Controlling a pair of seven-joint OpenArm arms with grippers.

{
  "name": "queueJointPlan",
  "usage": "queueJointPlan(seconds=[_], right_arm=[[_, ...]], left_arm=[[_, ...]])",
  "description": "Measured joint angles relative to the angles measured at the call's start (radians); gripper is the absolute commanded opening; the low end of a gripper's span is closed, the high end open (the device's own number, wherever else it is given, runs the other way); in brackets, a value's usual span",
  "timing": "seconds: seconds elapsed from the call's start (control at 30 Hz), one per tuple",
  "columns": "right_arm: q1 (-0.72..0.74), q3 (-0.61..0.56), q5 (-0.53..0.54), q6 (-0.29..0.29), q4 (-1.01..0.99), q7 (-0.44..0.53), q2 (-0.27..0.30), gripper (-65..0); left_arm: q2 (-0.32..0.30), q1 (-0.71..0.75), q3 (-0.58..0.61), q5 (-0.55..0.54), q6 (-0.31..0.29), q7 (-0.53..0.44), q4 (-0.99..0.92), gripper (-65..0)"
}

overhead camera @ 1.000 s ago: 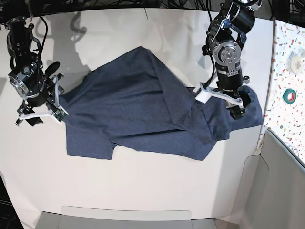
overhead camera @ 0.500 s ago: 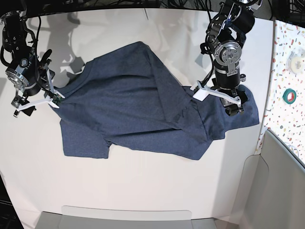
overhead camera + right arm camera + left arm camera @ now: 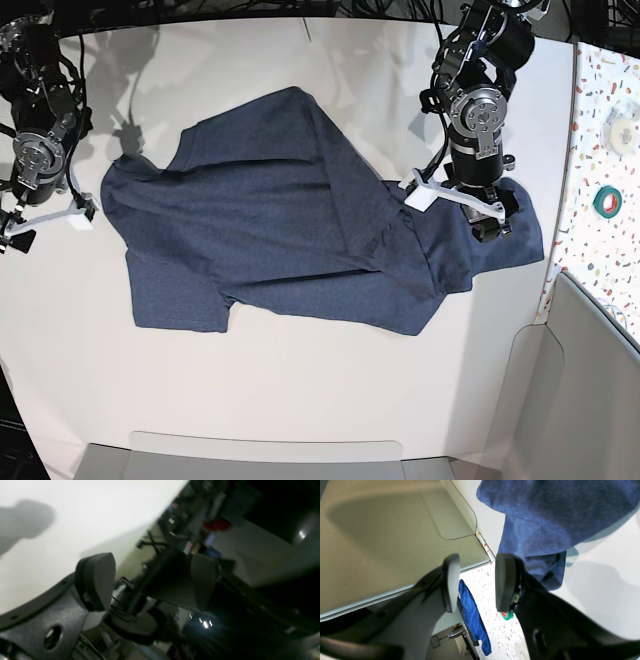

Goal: Layout the t-shirt on the table in an organized manner, then fold the t-shirt properly
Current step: 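Move both grippers to the shirt's edges to grasp again, then grasp the shirt edges and drag them apart, right gripper toward its side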

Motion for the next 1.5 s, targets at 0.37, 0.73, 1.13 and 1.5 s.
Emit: queueJointPlan(seconds=[0.37, 0.73, 1.13, 1.5], right_arm=[[0.126, 0.092, -0.113, 0.005, -0.002, 0.155, -0.384, -18.1], [0.163, 0.024, 0.002, 0.006, -0.002, 0.105, -0.717, -22.5], [0.073, -0.051, 0.23, 0.007, 0.003, 0.011, -0.713, -65.0], [0.003, -0.144, 0.452, 0.007, 0.002, 0.024, -0.712, -65.0]], left_arm=[[0.082, -0.121, -0.161, -0.148, 0.008, -0.001, 0.0, -49.9], [0.154, -0.19, -0.539, -0.671, 0.008, 0.025, -0.161, -65.0], [0.105, -0.153, -0.692, -0.909, 0.015, 0.026, -0.283, -65.0], [0.107, -0.155, -0.686, -0.924, 0.015, 0.023, -0.283, -65.0]])
